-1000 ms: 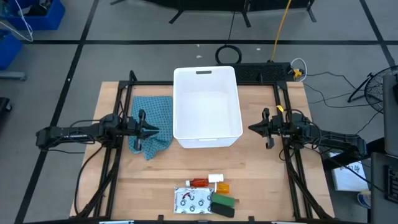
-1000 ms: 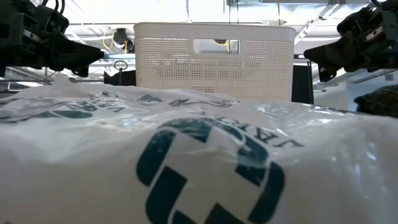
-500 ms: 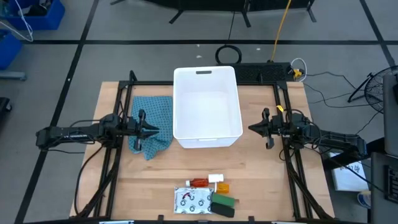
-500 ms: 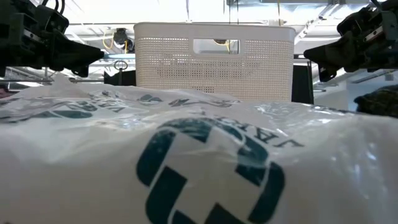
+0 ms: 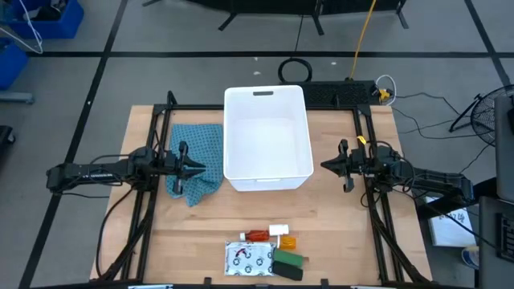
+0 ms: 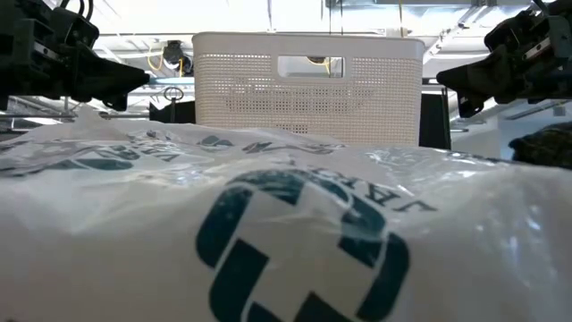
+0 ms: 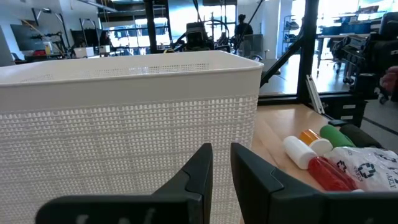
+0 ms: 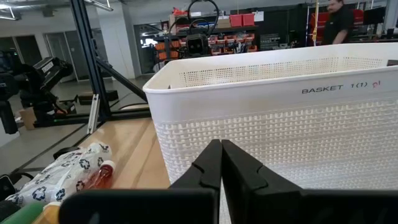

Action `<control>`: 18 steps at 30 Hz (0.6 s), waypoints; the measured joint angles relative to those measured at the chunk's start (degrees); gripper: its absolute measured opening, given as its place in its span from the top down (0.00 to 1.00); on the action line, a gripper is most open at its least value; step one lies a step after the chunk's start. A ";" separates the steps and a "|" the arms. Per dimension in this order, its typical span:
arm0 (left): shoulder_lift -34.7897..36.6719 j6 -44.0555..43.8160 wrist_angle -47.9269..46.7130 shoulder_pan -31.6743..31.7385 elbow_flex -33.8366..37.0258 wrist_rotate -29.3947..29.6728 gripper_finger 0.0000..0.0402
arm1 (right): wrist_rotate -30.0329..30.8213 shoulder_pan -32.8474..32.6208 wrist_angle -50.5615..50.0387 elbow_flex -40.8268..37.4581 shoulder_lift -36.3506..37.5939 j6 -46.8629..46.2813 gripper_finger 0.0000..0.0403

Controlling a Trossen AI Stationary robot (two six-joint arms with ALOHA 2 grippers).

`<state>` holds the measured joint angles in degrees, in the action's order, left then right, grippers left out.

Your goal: Pick & place medical supplies in basket/bin

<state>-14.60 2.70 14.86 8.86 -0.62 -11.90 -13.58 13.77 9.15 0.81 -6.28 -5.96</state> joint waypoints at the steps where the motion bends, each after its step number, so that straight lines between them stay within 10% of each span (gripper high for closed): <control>1: 0.00 0.00 0.02 0.00 0.00 -0.01 0.84 | 0.00 -0.01 0.00 0.01 0.00 -0.01 1.00; 18: 0.01 -0.03 0.35 0.00 0.00 0.01 0.84 | 0.00 0.00 0.28 0.01 0.00 -0.36 1.00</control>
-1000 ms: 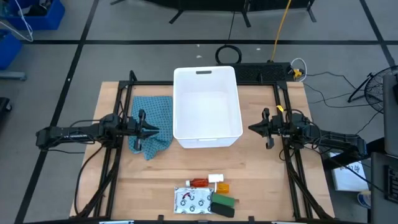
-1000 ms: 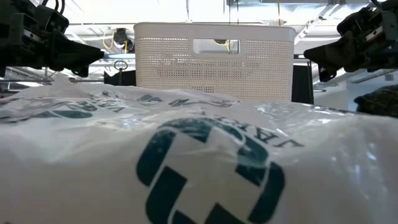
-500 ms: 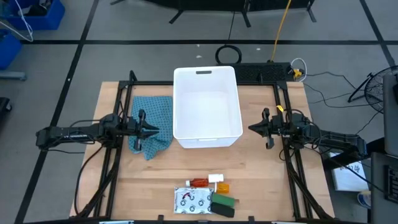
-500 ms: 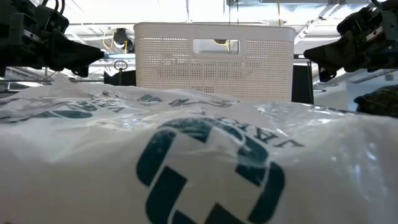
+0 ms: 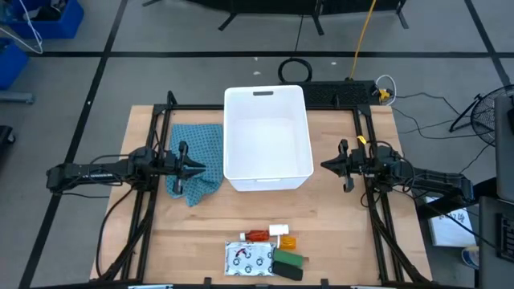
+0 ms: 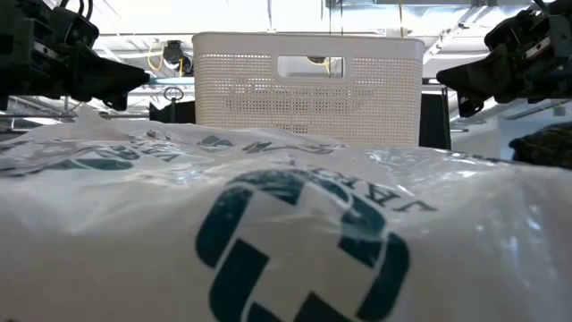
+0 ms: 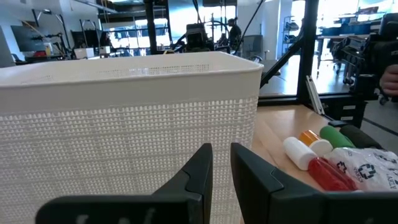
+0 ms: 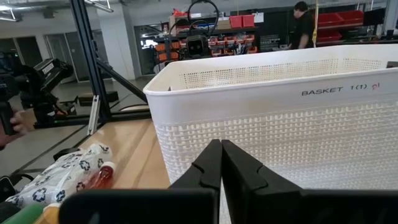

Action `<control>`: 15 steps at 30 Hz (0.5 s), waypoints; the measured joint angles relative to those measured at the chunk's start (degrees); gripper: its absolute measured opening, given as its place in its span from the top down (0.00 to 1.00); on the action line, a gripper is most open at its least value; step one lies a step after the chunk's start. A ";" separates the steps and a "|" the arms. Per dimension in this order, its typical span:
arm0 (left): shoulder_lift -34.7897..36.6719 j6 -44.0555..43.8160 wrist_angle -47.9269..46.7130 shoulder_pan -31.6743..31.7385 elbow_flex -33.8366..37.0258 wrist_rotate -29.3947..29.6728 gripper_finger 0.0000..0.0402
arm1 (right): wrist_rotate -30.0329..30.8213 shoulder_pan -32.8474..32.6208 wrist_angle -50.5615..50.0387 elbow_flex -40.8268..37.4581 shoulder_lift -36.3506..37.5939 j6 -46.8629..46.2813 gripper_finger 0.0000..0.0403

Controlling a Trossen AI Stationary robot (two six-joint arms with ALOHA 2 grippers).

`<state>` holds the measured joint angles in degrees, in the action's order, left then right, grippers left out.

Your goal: Pick & place medical supplies in basket/bin

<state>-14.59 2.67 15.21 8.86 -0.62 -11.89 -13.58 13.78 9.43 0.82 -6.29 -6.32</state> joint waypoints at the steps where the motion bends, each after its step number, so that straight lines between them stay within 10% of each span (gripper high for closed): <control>1: 0.00 -0.08 -0.03 0.00 0.00 -0.01 0.84 | 0.00 -0.01 0.00 0.00 0.00 -0.35 1.00; 15: -0.02 -13.53 0.23 0.00 0.00 -0.02 0.84 | 0.09 -0.01 9.19 0.00 -0.02 2.59 1.00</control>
<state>-14.61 -10.85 15.44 8.86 -0.62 -11.91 -13.50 13.76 18.62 0.82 -6.31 -3.72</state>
